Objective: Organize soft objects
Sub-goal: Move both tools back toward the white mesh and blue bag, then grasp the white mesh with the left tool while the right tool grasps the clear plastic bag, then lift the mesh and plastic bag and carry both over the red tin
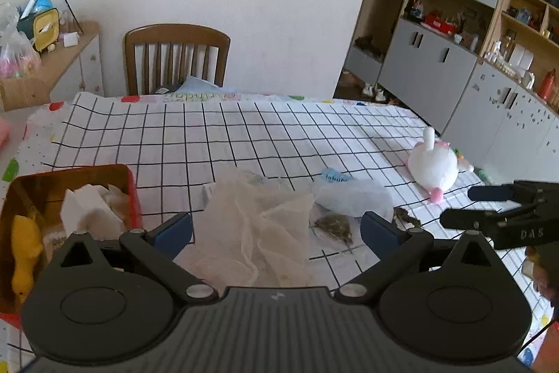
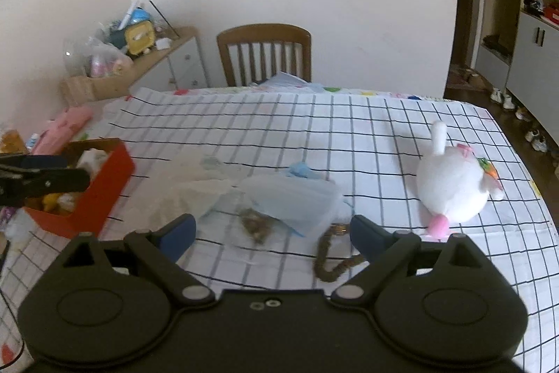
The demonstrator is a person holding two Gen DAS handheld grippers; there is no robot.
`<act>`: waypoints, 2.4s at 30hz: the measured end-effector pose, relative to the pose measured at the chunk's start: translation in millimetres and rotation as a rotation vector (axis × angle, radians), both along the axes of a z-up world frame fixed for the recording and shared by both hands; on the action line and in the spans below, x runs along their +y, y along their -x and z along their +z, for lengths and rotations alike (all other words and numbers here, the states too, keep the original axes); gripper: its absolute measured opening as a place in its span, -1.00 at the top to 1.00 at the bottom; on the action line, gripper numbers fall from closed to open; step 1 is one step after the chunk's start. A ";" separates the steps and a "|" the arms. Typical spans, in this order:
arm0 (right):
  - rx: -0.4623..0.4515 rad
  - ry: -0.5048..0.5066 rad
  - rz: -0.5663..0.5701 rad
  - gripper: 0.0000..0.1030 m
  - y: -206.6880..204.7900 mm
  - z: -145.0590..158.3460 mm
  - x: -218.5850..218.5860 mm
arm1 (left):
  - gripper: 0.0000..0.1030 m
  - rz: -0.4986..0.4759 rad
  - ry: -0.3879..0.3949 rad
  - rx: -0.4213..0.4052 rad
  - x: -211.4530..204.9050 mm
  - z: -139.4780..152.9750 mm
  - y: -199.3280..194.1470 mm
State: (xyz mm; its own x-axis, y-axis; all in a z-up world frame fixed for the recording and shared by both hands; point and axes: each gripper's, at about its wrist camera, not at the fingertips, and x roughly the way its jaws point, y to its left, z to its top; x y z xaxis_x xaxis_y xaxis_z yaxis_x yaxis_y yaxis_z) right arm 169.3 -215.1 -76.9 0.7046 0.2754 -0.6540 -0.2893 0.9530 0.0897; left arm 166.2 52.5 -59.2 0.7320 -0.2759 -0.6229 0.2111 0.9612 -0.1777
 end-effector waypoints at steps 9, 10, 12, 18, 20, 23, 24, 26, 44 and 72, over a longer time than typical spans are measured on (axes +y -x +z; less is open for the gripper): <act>0.029 0.046 0.021 -0.84 -48.8 -22.0 3.3 | -1.00 0.008 -0.070 -0.004 -20.2 -32.9 -23.6; 0.031 0.052 0.028 -0.84 -53.5 -24.2 5.4 | -1.00 0.009 -0.077 0.004 -21.3 -36.7 -27.2; 0.037 0.063 0.048 -0.84 -63.8 -29.2 10.5 | -1.00 0.010 -0.101 0.016 -25.0 -44.5 -34.4; 0.069 0.100 0.091 -0.84 -90.8 -46.1 25.0 | -1.00 0.011 -0.132 0.062 -30.9 -65.9 -55.6; 0.082 0.103 0.096 -0.84 -99.6 -52.2 27.3 | -1.00 0.006 -0.140 0.076 -33.0 -72.2 -60.3; 0.093 0.112 0.110 -0.84 -107.8 -59.8 31.8 | -1.00 0.009 -0.147 0.095 -34.7 -80.4 -67.7; 0.095 0.119 0.115 -0.84 -109.6 -62.1 33.4 | -1.00 0.012 -0.147 0.101 -34.7 -82.7 -70.1; 0.100 0.136 0.120 -0.84 -113.3 -67.0 35.9 | -1.00 0.016 -0.142 0.108 -34.4 -86.6 -73.1; 0.128 0.176 0.122 -0.12 -122.3 -78.4 45.2 | 0.02 0.058 -0.127 0.141 -24.9 -93.1 -84.3; 0.016 0.064 0.127 0.85 -58.8 -5.9 34.9 | 0.80 0.030 -0.062 0.024 -6.3 -40.3 -45.8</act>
State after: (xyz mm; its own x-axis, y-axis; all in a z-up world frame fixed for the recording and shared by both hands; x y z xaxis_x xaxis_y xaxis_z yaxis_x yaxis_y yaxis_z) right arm 228.2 -180.2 -82.8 0.6560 0.3194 -0.6838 -0.4073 0.9126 0.0356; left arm 212.0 46.2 -99.5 0.7243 -0.2142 -0.6554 0.1782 0.9764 -0.1222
